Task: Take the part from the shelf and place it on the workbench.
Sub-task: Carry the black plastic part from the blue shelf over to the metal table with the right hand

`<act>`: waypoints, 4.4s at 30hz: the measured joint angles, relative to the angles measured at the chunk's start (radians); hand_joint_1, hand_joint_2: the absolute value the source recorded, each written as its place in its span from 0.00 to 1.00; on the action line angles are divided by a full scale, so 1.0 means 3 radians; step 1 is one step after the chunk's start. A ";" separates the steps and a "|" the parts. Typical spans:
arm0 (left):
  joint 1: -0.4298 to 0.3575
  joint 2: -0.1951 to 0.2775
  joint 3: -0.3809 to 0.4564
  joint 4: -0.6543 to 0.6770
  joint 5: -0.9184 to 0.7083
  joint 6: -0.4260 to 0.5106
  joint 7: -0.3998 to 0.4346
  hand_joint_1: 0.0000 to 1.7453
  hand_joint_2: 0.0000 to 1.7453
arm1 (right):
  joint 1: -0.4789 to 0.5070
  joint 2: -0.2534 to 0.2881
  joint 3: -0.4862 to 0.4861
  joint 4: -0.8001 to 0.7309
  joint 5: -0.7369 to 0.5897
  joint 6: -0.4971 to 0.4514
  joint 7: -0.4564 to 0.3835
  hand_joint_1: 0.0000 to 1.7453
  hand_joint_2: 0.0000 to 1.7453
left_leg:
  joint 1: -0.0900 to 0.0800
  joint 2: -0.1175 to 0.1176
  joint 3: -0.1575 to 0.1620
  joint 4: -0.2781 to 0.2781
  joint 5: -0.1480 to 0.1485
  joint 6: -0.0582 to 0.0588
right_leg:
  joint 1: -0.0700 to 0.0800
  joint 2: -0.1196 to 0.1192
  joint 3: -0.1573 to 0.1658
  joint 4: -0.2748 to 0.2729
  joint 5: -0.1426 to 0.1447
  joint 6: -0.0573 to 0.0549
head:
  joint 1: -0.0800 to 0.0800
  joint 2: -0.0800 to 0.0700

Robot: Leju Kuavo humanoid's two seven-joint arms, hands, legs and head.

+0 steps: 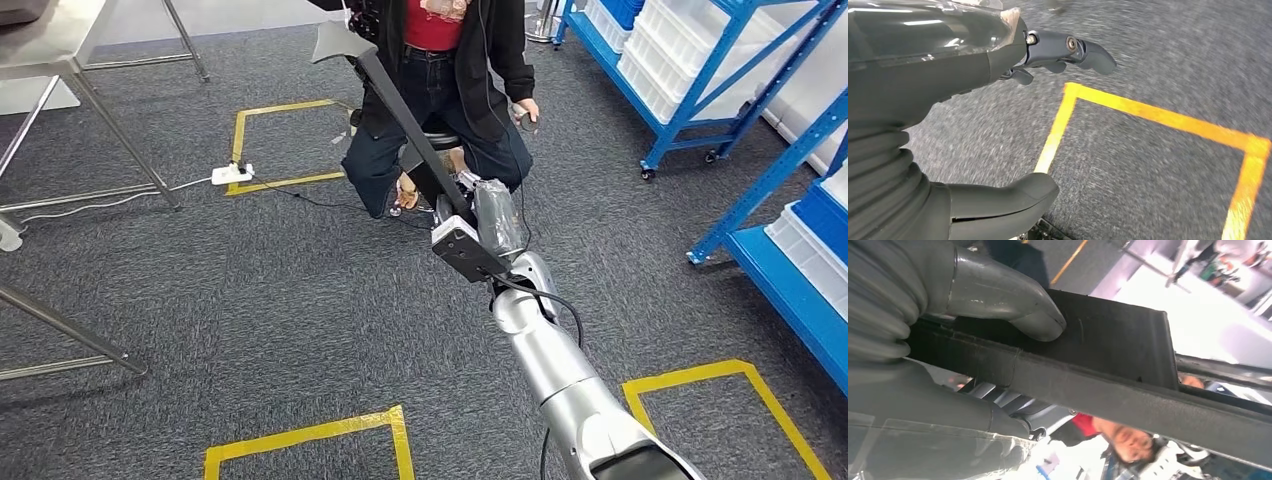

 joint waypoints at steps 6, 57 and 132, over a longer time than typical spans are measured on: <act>0.0017 0.0000 0.0056 0.0000 0.0000 0.0034 -0.0002 0.00 1.00 | -0.0014 0.0051 0.0010 -0.0105 0.0044 0.0029 0.0115 1.00 1.00 | 0.0022 -0.0115 -0.0070 0.0063 -0.0023 -0.0116 | -0.0006 0.0042 0.0236 -0.0492 0.0188 -0.0043 | -0.0003 0.0000; -0.0021 0.0036 0.0066 -0.0003 -0.0118 -0.0031 -0.0104 0.00 1.00 | -0.0547 -0.0105 -0.0058 0.0087 -0.0004 0.0195 0.0075 1.00 1.00 | -0.0043 0.0169 -0.0010 0.0011 -0.0004 0.0061 | 0.0041 -0.0054 -0.0150 0.0267 -0.0125 -0.0091 | -0.0019 0.0000; -0.0013 0.0042 0.0090 0.0009 -0.0138 -0.0031 -0.0095 0.00 1.00 | -0.0804 -0.0095 -0.0019 0.0481 -0.0064 0.0069 0.0033 1.00 1.00 | 0.0004 0.0036 -0.0194 0.0311 -0.0180 -0.0111 | -0.0017 0.0020 0.0182 -0.0570 0.0307 -0.0135 | -0.0046 0.0000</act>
